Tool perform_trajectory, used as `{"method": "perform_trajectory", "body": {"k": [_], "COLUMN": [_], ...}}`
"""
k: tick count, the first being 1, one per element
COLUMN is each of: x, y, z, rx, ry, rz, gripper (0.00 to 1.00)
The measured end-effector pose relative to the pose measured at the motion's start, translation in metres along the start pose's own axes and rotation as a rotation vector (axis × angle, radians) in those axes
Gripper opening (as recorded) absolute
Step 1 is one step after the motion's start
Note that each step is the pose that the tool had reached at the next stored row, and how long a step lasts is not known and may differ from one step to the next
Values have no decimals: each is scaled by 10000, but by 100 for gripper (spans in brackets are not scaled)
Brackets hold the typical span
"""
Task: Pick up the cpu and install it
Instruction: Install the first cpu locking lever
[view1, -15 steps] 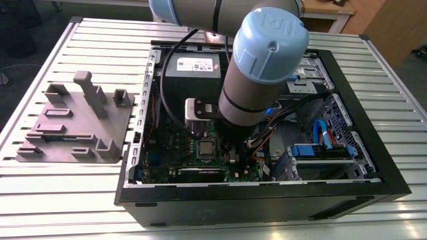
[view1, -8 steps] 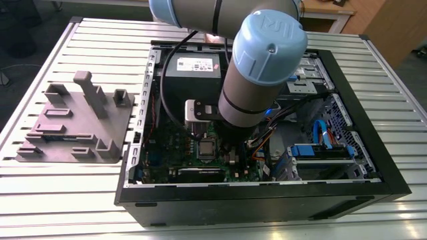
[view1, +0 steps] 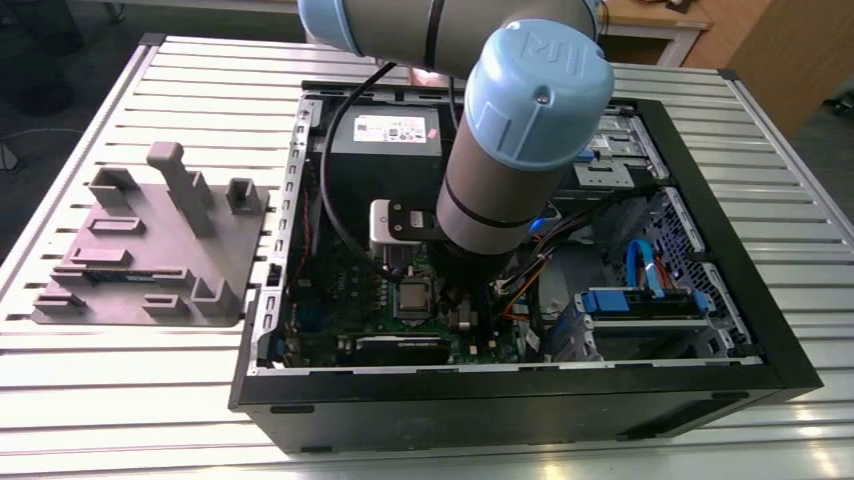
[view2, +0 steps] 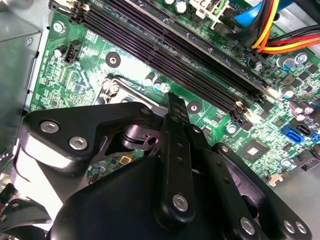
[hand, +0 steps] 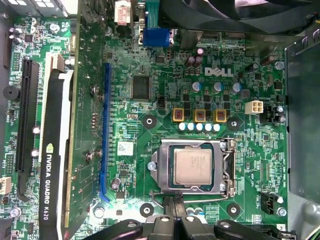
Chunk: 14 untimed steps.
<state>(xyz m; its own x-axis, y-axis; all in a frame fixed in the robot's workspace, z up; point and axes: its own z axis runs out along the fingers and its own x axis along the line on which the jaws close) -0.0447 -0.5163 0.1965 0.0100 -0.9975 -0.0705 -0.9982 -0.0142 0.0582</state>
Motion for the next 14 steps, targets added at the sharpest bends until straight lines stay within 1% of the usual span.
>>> {"method": "perform_trajectory", "body": {"k": [11, 14], "x": [0, 1], "y": [-1, -2], "z": [14, 28], "rx": [1, 2], "ry": [-1, -4], "rz": [0, 0], "gripper": [10, 10]}}
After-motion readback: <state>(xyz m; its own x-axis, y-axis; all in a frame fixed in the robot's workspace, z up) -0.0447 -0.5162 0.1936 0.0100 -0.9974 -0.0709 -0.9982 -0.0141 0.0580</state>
